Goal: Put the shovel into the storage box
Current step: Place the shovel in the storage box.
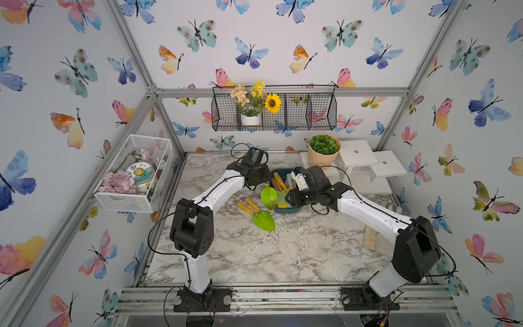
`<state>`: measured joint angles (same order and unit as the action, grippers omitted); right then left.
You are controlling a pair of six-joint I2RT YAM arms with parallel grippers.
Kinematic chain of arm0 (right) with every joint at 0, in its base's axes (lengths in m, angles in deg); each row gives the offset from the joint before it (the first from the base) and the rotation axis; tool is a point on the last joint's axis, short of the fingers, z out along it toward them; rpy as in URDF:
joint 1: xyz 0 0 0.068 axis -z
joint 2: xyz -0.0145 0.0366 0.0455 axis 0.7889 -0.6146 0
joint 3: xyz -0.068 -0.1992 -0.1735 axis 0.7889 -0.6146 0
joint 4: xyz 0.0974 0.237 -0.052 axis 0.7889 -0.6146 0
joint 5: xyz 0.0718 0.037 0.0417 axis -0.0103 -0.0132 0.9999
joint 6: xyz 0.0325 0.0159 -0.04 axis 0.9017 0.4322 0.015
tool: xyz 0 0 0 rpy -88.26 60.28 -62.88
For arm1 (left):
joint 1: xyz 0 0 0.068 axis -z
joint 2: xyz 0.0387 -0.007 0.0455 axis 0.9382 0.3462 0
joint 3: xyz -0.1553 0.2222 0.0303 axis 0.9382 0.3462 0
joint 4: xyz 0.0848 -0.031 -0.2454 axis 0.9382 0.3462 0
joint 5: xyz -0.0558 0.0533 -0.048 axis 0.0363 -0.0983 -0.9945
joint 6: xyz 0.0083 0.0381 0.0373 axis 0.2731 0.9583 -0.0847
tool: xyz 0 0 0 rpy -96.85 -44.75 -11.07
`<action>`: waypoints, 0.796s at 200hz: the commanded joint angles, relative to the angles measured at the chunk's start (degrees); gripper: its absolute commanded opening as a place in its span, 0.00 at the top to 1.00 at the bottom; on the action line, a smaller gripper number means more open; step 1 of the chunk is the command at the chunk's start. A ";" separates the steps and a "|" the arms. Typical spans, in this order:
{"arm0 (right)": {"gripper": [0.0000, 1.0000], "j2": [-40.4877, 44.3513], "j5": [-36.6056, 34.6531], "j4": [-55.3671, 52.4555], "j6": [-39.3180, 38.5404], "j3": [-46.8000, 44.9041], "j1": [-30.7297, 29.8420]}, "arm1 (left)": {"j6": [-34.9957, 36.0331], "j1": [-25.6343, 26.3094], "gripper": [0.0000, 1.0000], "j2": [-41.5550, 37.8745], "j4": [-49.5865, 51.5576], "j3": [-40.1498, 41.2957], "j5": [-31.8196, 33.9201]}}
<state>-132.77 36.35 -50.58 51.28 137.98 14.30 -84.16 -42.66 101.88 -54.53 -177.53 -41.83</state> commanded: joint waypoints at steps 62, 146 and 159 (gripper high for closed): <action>0.47 3.61 -3.03 -2.48 1.53 -3.56 2.07 | 3.22 0.82 1.00 11.80 3.61 -13.63 -4.91; 0.47 4.08 -2.53 -1.36 1.79 -5.33 2.89 | 7.04 0.74 1.00 20.60 7.75 -22.27 -6.29; 0.47 3.84 -2.29 -1.17 1.79 -5.26 2.95 | 7.48 0.68 1.00 21.65 8.22 -22.89 -6.56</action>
<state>-129.62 34.80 -51.61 52.66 133.41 16.88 -78.94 -42.13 121.31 -48.69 -198.45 -46.29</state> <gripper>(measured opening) 0.529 0.268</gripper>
